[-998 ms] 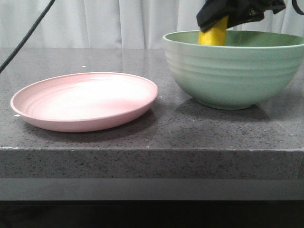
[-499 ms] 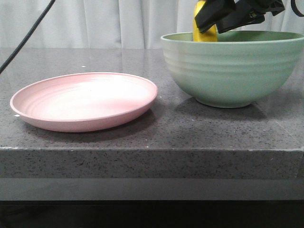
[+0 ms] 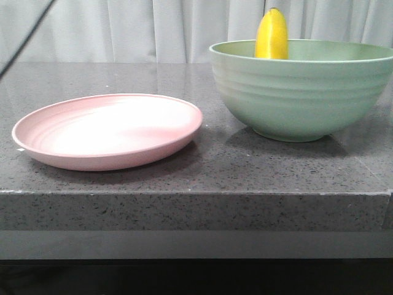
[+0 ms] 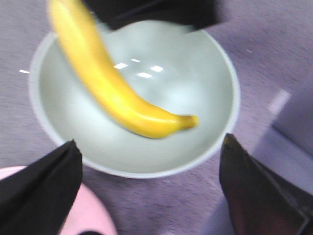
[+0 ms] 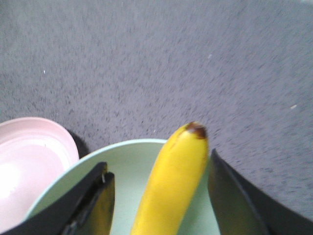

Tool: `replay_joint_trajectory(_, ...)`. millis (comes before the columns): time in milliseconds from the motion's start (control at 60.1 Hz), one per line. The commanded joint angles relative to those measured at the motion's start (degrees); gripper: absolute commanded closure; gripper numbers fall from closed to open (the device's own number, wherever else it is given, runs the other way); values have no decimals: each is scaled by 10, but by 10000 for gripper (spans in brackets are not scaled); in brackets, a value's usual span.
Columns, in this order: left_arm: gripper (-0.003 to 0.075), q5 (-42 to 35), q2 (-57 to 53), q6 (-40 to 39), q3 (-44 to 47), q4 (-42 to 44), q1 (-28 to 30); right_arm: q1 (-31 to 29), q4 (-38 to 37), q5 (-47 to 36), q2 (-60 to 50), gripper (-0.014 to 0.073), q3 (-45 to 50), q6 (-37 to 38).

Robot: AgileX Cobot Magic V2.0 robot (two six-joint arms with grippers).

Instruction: Transfer banana from pink plate to green bowl

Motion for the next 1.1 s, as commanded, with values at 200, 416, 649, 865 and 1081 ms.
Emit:
replay_joint_trajectory(200,288,-39,-119,-12,-3,38,137,-21,15,-19,-173,379,36,3)
replay_joint_trajectory(416,629,-60,-209,-12,84,47,198,-21,24,-24,-293,670,126,3)
replay_joint_trajectory(649,741,-141,-330,-12,241,43,201,-21,82,-75,-422,662,252,1)
replay_joint_trajectory(865,741,-185,-472,-12,402,43,201,-21,105,-120,-579,662,376,1)
replay_joint_trajectory(1081,741,-187,-619,-12,518,39,201,-21,105,-116,-713,662,474,1)
